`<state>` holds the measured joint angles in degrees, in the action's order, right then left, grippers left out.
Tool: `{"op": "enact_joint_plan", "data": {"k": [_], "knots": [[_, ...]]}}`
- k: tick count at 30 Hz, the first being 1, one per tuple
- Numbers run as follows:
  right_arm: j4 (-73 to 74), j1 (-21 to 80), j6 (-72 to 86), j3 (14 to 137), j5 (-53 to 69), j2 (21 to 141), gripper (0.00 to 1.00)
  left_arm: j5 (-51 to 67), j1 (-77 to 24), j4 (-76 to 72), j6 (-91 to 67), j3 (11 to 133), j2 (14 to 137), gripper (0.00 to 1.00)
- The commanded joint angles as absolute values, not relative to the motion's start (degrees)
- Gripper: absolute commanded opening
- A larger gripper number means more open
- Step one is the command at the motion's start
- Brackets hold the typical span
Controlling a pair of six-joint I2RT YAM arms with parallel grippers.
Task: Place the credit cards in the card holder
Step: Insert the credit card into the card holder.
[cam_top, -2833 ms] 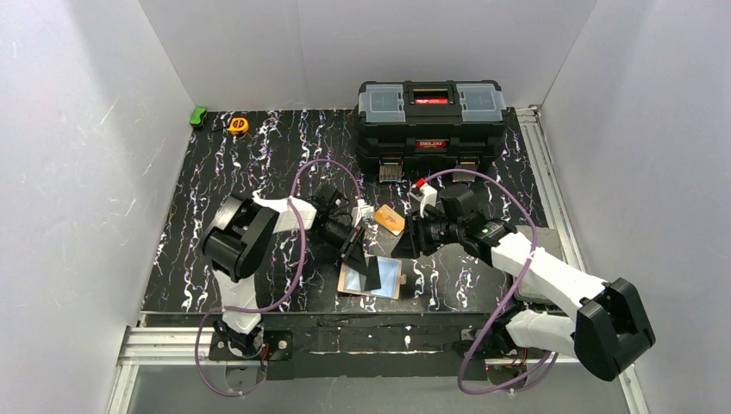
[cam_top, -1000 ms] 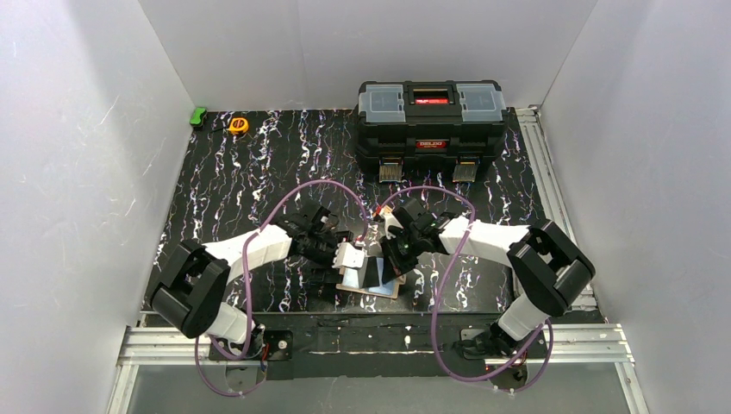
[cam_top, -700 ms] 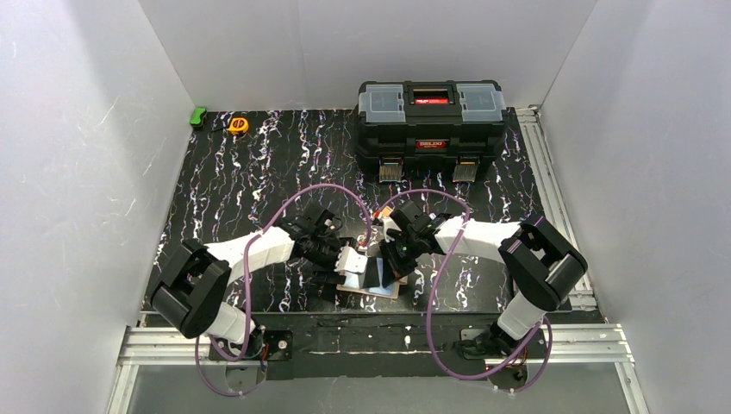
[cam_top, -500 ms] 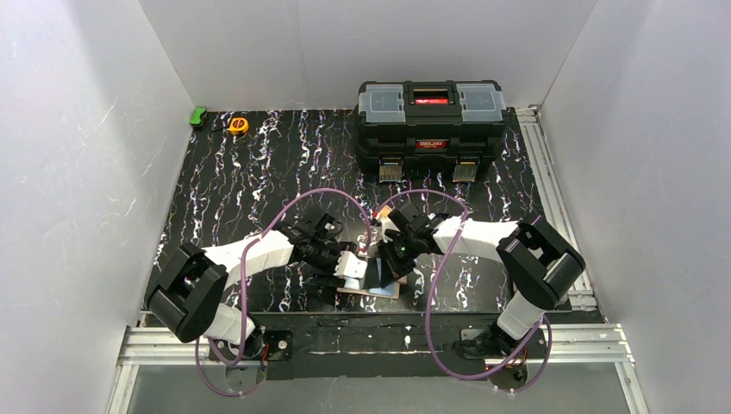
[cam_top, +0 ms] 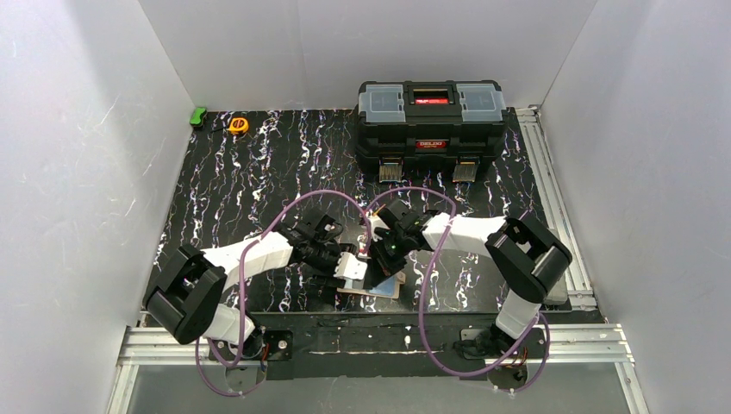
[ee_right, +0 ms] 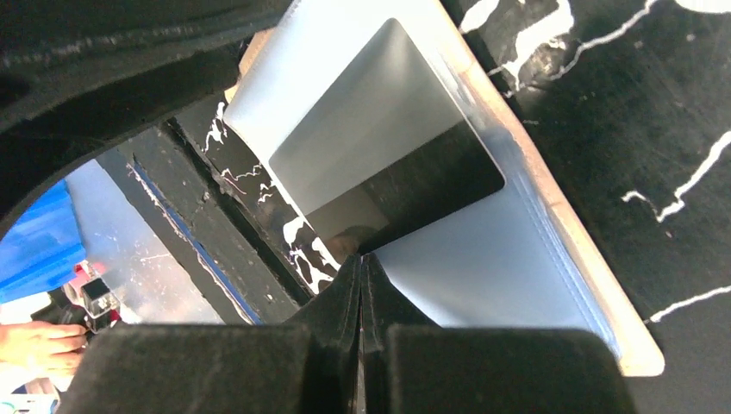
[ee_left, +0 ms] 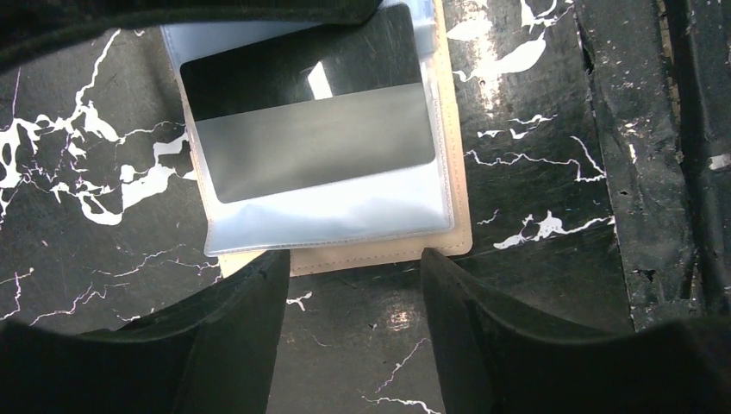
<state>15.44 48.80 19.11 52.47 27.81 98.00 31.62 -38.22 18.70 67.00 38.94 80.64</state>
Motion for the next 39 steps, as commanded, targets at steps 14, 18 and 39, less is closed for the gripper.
{"op": "enact_joint_plan", "data": {"k": [14, 18, 39], "knots": [[19.7, 46.4, 15.5, 59.2, 25.9, 97.7, 0.01, 27.0, -38.6, 20.9, 65.4, 35.1, 72.7, 0.53], [19.1, 45.6, 16.0, 58.9, 25.3, 98.1, 0.01, 26.0, -38.5, 20.4, 63.4, 35.3, 73.8, 0.52], [14.6, 44.8, 17.4, 58.9, 26.5, 103.5, 0.01, 27.4, -38.5, 18.8, 64.9, 37.7, 81.3, 0.26]]}}
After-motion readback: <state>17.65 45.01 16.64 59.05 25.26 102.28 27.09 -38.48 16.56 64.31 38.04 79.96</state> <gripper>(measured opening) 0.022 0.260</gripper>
